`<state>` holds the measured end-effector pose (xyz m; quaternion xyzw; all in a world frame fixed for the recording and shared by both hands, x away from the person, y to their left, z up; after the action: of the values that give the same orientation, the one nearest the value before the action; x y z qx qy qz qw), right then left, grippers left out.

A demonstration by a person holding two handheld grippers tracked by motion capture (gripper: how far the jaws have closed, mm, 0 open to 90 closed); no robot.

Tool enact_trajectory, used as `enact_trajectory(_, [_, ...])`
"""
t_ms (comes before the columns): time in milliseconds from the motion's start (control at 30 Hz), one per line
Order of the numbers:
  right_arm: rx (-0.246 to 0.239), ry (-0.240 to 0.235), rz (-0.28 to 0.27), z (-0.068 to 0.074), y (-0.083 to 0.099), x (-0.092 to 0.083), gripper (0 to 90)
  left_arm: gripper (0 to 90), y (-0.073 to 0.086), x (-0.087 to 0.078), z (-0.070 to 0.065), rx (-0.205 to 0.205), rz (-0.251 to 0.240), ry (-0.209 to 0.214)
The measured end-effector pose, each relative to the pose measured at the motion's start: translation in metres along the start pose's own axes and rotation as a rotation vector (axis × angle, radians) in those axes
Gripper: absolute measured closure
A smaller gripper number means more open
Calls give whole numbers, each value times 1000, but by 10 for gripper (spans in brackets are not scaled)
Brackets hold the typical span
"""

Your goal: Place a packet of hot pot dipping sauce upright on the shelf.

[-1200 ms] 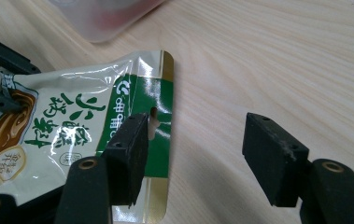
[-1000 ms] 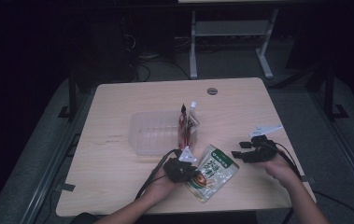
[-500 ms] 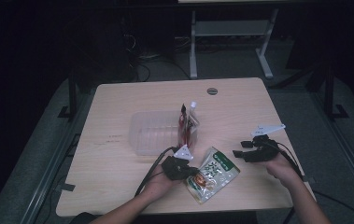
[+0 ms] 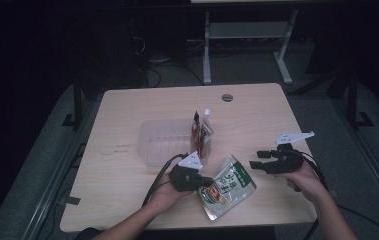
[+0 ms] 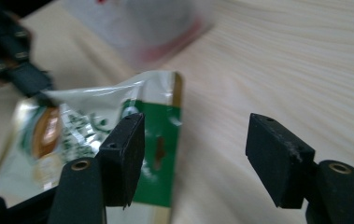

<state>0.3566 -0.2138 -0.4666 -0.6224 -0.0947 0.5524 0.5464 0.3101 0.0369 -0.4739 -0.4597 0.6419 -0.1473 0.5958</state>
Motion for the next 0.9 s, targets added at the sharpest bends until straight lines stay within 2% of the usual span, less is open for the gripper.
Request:
enact_trajectory(67, [-5,-51,1,6,-1,1,365,900,-2,-6,-1,6,-14,3])
enact_trajectory(300, [-33,-167,-1,21,-6,15,316,900,-5,-34,-4,27,-68,15])
enact_trajectory(533, [-71,-292,-22,36,-20,29,289,900,0,-58,-6,35,-97,7])
enact_trajectory(567, [-60,-315,-21,39,-23,32,282,900,1,-60,-7,31,-104,2])
enact_trajectory(767, [-126,-404,2,53,-36,56,268,900,8,-70,-9,20,-116,-20])
enact_trajectory(900, [-144,-446,45,59,-39,70,263,900,12,-76,-8,10,-125,-39])
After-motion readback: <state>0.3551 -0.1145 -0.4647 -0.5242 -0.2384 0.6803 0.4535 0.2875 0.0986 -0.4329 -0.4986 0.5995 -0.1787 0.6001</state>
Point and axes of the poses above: each handheld gripper's, and its own axes: x roughly forward along the jaws, y roughly out of its underside, z roughly to its left, the point moved 6 cm from there along x, roughly forward along the jaws, and after that the axes turned 6 degrees about -x, right-handed, at the moved point
